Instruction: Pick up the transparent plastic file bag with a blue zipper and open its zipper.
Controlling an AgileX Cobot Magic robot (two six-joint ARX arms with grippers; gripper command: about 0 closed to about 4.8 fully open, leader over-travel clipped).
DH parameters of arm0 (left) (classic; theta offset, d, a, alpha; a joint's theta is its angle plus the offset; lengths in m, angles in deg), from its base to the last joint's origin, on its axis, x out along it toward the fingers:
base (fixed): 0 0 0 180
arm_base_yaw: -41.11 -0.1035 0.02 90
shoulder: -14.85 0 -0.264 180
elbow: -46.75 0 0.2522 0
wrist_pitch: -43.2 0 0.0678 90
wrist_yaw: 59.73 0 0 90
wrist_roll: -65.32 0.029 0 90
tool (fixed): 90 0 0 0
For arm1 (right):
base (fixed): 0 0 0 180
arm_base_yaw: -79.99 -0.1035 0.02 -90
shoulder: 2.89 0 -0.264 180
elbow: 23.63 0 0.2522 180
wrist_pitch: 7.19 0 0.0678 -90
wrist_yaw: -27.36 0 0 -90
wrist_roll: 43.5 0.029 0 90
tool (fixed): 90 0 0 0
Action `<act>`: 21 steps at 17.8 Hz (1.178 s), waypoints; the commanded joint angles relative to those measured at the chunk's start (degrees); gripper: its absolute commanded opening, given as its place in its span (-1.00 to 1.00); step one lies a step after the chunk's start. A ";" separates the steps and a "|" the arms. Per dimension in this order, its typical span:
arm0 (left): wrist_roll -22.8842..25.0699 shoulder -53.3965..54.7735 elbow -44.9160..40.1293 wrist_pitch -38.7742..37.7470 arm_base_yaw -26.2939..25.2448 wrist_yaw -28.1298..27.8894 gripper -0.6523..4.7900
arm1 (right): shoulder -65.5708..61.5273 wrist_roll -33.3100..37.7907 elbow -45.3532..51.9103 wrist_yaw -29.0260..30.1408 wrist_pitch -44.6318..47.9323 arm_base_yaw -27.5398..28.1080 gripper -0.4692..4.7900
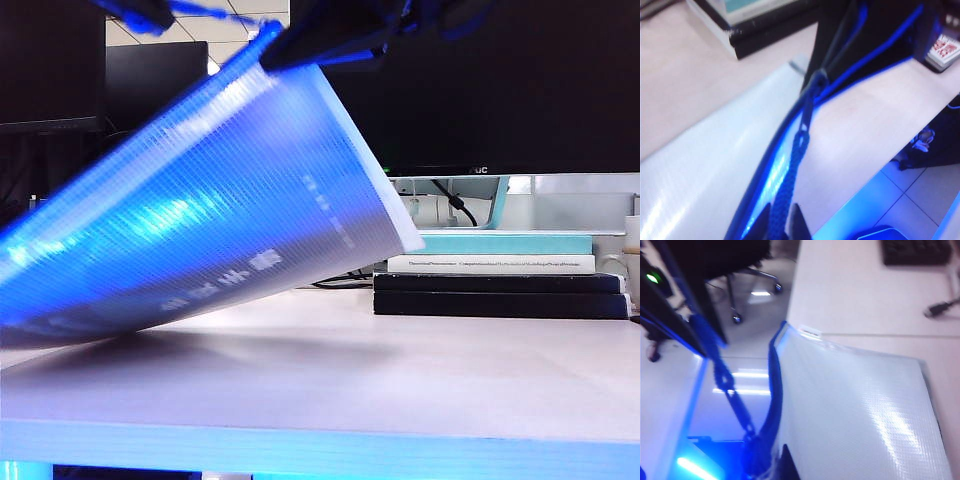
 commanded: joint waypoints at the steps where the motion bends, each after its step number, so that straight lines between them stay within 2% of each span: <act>1: -0.07 -0.11 -1.16 -3.32 -0.72 -4.66 -0.78 | 0.52 0.35 -0.26 0.35 0.63 0.20 -0.82; 5: 0.46 -0.11 -5.62 -3.30 -3.69 -8.83 -0.78 | 2.54 0.35 -0.26 1.01 -0.44 0.20 -0.82; 7: -0.02 -0.11 -8.50 -3.39 -7.02 -10.75 -0.78 | 4.09 0.33 -0.24 0.20 -1.92 0.35 -0.82; 11: -0.15 -0.13 -10.19 -7.45 -14.51 -18.53 -0.78 | 6.91 0.31 -0.22 -2.23 -6.03 1.46 -0.82; 12: -0.07 -0.13 -10.16 -8.96 -17.05 -22.29 -0.78 | 7.65 0.28 -0.20 -2.91 -7.45 2.47 -0.82; 15: 0.70 -0.13 -10.19 -11.39 -21.84 -24.79 -0.78 | 8.55 0.09 -0.20 -3.21 -10.45 4.07 -0.82; 17: 1.49 -0.13 -10.19 -13.22 -24.06 -25.73 -0.78 | 8.85 -0.22 -0.20 -3.21 -12.20 5.29 -0.82; 19: 5.73 -0.13 -10.19 -13.55 -24.59 -26.82 -0.78 | 8.85 -0.83 -0.20 -4.09 -13.68 5.84 -0.82; 21: 5.81 -0.13 -10.16 -13.79 -24.59 -28.74 -0.78 | 8.85 -1.46 -0.20 -4.48 -14.71 5.86 -0.82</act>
